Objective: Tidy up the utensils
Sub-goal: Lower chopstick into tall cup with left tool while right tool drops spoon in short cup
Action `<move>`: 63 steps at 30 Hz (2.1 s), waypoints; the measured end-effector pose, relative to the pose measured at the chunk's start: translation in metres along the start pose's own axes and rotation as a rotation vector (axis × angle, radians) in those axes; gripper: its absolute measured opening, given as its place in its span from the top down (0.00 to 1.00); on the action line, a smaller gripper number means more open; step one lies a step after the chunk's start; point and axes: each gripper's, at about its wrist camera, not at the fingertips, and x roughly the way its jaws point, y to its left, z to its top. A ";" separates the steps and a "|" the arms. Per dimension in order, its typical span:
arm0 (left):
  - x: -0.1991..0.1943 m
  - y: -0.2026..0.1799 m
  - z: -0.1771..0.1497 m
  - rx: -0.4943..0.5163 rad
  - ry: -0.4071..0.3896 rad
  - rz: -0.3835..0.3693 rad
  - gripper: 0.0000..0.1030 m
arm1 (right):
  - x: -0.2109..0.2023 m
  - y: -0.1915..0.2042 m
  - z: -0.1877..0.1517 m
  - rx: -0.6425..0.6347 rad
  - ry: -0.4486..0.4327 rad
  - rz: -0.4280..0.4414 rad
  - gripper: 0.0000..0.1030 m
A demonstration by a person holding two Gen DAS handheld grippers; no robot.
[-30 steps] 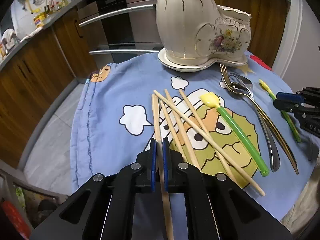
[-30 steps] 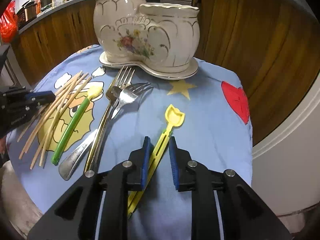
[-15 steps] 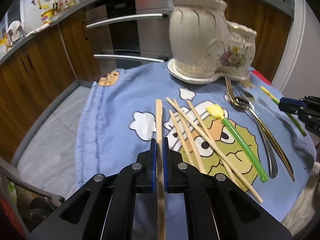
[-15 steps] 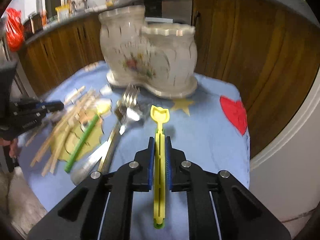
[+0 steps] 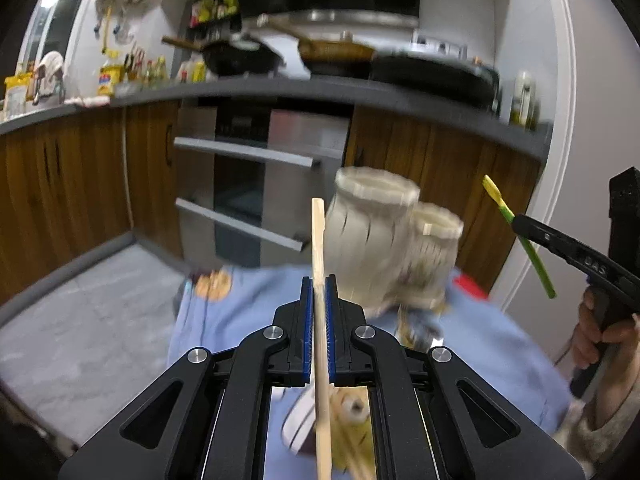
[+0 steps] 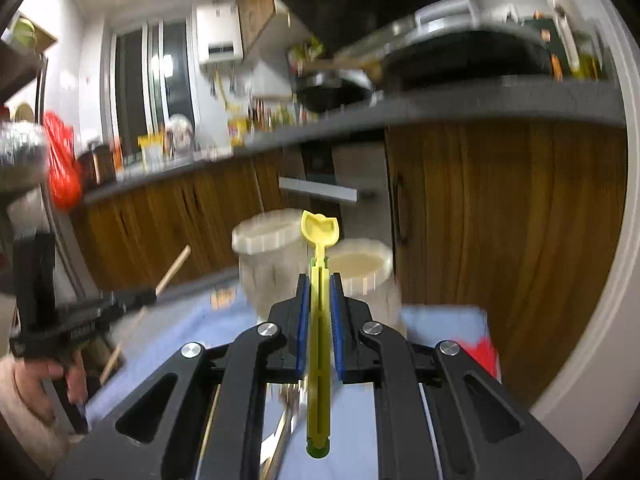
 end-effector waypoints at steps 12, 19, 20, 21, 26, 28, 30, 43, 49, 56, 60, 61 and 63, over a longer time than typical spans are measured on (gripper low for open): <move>0.049 -0.031 0.087 0.030 -0.187 -0.088 0.94 | 0.069 -0.016 0.056 0.110 -0.127 0.099 0.90; 0.082 -0.046 0.119 0.038 -0.303 -0.103 0.94 | 0.106 -0.052 0.054 0.220 -0.096 0.156 0.90; 0.090 -0.048 0.124 0.035 -0.315 -0.102 0.94 | 0.112 -0.056 0.051 0.237 -0.088 0.160 0.90; 0.095 -0.049 0.125 0.030 -0.323 -0.096 0.94 | 0.114 -0.057 0.049 0.245 -0.085 0.159 0.90; 0.120 -0.049 0.125 0.019 -0.350 -0.045 0.94 | 0.129 -0.063 0.035 0.259 -0.064 0.144 0.90; 0.125 -0.050 0.124 0.037 -0.371 -0.003 0.94 | 0.130 -0.061 0.033 0.246 -0.070 0.133 0.90; 0.128 -0.048 0.123 0.039 -0.382 0.022 0.94 | 0.129 -0.060 0.032 0.233 -0.083 0.120 0.90; 0.103 -0.039 0.089 0.067 -0.283 0.014 0.94 | 0.124 -0.043 0.022 0.126 0.043 0.025 0.90; 0.089 -0.042 0.076 0.123 -0.203 0.031 0.94 | 0.101 -0.030 0.014 0.024 0.037 -0.023 0.90; 0.086 -0.040 0.059 0.133 -0.124 0.030 0.94 | 0.088 -0.028 0.004 -0.005 0.043 -0.049 0.90; 0.085 -0.044 0.053 0.156 -0.110 0.025 0.94 | 0.088 -0.032 0.001 0.011 0.061 -0.052 0.90; 0.086 -0.044 0.053 0.155 -0.109 0.026 0.94 | 0.089 -0.032 0.001 0.015 0.065 -0.054 0.90; 0.086 -0.043 0.053 0.149 -0.105 0.027 0.94 | 0.090 -0.034 0.001 0.033 0.080 -0.048 0.90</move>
